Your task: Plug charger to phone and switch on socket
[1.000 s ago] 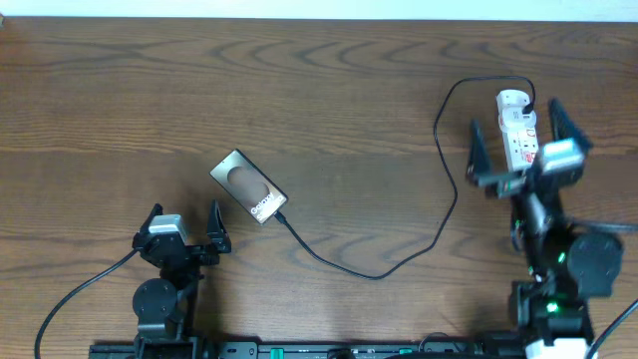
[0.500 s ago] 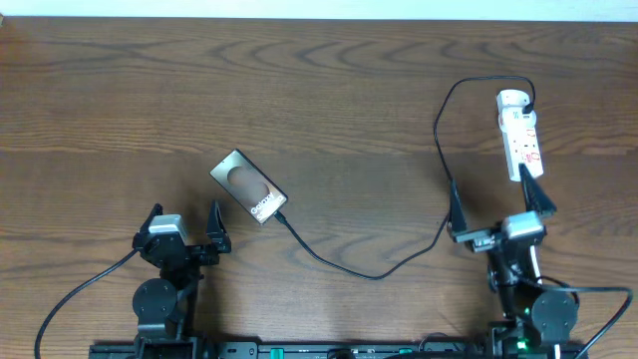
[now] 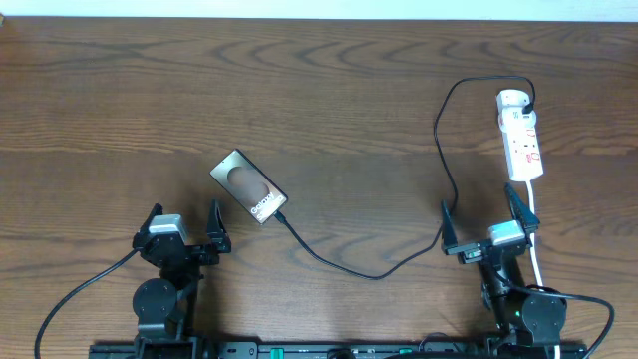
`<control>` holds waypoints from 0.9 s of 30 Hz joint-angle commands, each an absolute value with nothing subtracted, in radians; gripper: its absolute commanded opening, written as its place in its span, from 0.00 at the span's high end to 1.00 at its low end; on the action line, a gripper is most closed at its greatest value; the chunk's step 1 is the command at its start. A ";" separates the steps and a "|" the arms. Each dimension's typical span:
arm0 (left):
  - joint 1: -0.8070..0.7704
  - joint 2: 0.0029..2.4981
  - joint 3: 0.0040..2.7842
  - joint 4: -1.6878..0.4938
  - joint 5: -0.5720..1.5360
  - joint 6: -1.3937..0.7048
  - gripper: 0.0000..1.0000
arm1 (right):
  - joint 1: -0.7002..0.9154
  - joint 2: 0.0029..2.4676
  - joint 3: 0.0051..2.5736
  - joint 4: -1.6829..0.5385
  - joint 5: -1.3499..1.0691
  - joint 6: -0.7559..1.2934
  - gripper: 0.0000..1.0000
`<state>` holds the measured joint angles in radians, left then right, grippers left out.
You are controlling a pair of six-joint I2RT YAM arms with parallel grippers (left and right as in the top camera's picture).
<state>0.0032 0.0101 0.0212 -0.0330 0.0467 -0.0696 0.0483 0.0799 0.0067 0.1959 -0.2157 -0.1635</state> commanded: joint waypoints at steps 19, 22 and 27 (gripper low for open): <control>-0.001 0.004 0.004 -0.070 0.040 -0.053 0.04 | 0.054 0.033 0.006 -0.060 -0.204 -0.173 0.01; -0.001 0.004 0.004 -0.070 0.040 -0.053 0.04 | 0.054 0.030 0.006 -0.060 -0.204 -0.173 0.01; -0.001 0.004 0.004 -0.070 0.040 -0.053 0.04 | 0.054 0.024 0.006 -0.063 -0.191 -0.173 0.01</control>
<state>0.0032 0.0101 0.0212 -0.0334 0.0463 -0.0696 0.0483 0.0402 0.0067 -0.0544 -0.2077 -0.1661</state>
